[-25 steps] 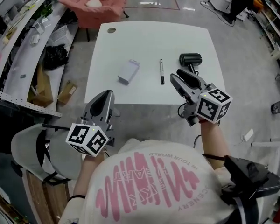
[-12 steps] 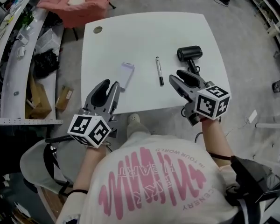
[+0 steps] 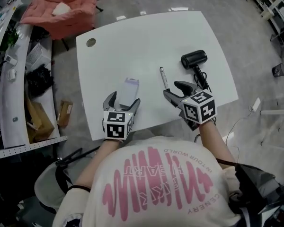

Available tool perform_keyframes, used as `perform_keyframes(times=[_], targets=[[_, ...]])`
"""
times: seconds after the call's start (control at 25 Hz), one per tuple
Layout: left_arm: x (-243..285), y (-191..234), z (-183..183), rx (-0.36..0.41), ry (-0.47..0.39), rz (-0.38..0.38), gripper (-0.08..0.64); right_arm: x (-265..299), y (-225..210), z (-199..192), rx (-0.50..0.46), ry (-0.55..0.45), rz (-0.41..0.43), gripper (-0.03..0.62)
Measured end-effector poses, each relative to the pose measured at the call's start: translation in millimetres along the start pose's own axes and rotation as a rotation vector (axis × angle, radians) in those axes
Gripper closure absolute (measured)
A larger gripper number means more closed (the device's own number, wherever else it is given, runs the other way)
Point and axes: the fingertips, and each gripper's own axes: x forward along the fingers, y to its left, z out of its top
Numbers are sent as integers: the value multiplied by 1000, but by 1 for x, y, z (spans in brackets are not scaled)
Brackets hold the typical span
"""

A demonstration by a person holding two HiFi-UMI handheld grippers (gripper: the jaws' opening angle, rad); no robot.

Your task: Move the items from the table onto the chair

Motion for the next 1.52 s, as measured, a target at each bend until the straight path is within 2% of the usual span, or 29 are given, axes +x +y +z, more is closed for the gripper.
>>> perform_keyframes(times=[0.12, 0.24, 0.44, 0.48, 0.52, 0.68, 0.88, 1.0, 1.12, 1.2, 1.24, 1.28, 1.32, 1.4, 1.52], targets=[[16, 1, -20, 18, 78, -11, 155, 11, -3, -12, 32, 42, -48, 336], [29, 2, -34, -1, 119, -30, 155, 21, -6, -22, 95, 71, -56, 336], [26, -2, -37, 34, 116, -48, 164, 21, -15, -30, 130, 109, -81, 336], [24, -1, -37, 32, 111, -51, 229, 22, -17, -31, 135, 113, -85, 336], [23, 1, -37, 19, 104, -57, 238, 23, -19, -32, 142, 114, -89, 336], [10, 10, -27, -42, 46, -71, 241, 30, -23, -32, 151, 124, -95, 336], [-25, 22, -1, -114, -94, -62, 241, 38, -39, -43, 82, 206, -162, 336], [-50, 32, 13, -143, -164, -10, 241, 43, -45, -52, 41, 261, -186, 337], [-68, 44, 11, -209, -179, 51, 241, 43, -55, -57, 12, 297, -226, 348], [-77, 48, 4, -228, -189, 98, 241, 42, -64, -55, -10, 300, -259, 423], [-83, 47, 1, -236, -199, 122, 241, 41, -68, -54, -11, 296, -268, 432], [-91, 44, -2, -250, -213, 145, 241, 40, -70, -55, -4, 293, -272, 470], [-100, 39, -6, -275, -227, 171, 241, 39, -71, -56, 8, 291, -267, 511], [-119, 30, -18, -337, -248, 230, 241, 37, -71, -59, 20, 289, -236, 515], [-143, 13, -44, -404, -265, 324, 241, 31, -69, -59, -18, 275, -181, 515]])
